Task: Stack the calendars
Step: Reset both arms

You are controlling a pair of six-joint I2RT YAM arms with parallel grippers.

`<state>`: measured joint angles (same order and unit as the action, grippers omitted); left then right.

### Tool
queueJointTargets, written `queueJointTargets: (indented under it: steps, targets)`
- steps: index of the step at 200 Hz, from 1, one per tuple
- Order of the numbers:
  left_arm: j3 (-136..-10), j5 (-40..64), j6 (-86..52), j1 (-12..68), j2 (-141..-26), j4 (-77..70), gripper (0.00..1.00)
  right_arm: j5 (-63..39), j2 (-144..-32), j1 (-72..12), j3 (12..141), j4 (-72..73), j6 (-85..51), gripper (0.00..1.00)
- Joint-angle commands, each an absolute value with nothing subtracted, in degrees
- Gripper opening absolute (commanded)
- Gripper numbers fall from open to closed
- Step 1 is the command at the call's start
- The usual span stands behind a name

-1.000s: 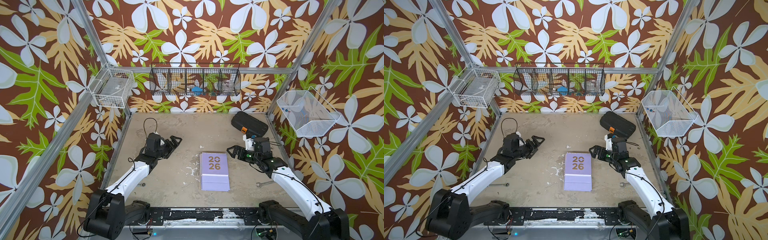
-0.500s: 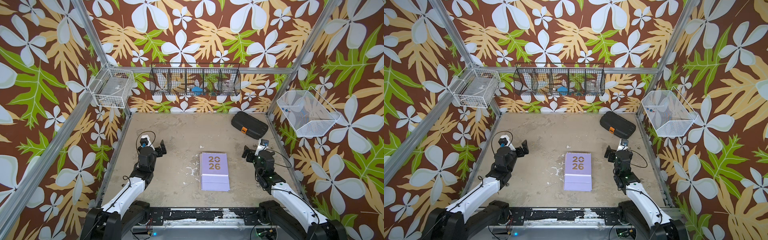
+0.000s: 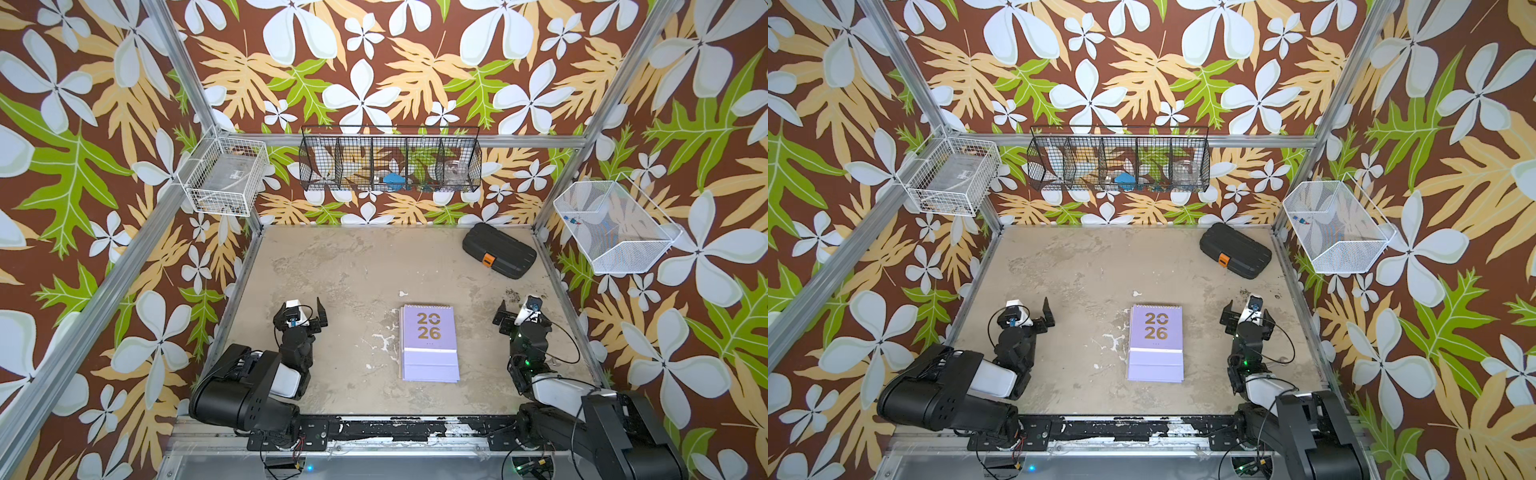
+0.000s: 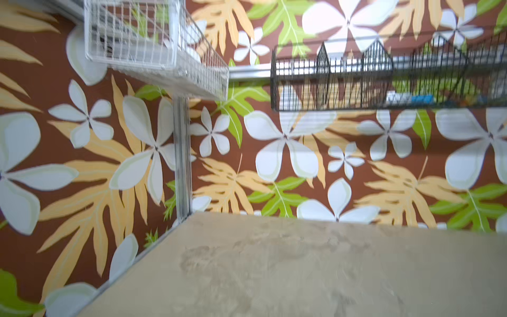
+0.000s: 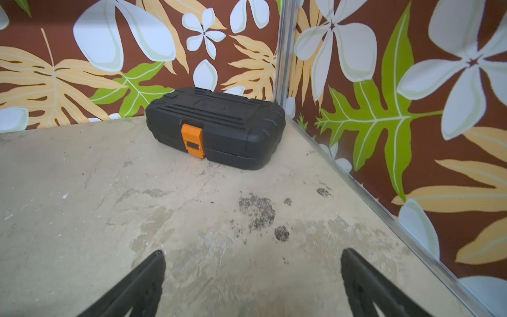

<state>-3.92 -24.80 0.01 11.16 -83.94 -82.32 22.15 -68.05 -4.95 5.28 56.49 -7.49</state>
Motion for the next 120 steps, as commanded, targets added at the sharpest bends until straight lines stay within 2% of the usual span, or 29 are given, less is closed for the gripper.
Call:
queueJointTargets:
  steps: [1, 36, 52, 93, 120]
  targets:
    - [-5.6, -27.9, -0.7, 10.6, -84.6, -83.2, 1.00, 19.9, -73.1, -4.9, 6.5, 67.9, -4.3, 1.00]
    - [-5.9, -27.2, -1.1, 10.3, -84.2, -81.9, 1.00, 17.0, -84.8, -4.0, 6.9, 78.6, -3.5, 1.00]
    - [-5.8, -27.3, -0.9, 10.3, -84.5, -82.7, 1.00, 15.9, -83.7, -4.0, 10.1, 70.4, -4.0, 1.00]
    - [-6.1, -27.1, -1.1, 10.2, -84.5, -81.9, 1.00, 16.2, -84.1, -4.0, 10.3, 70.8, -3.8, 1.00]
    - [-7.9, -23.5, -2.8, 7.9, -84.3, -77.8, 1.00, 16.2, -84.3, -4.0, 10.3, 71.2, -3.8, 1.00]
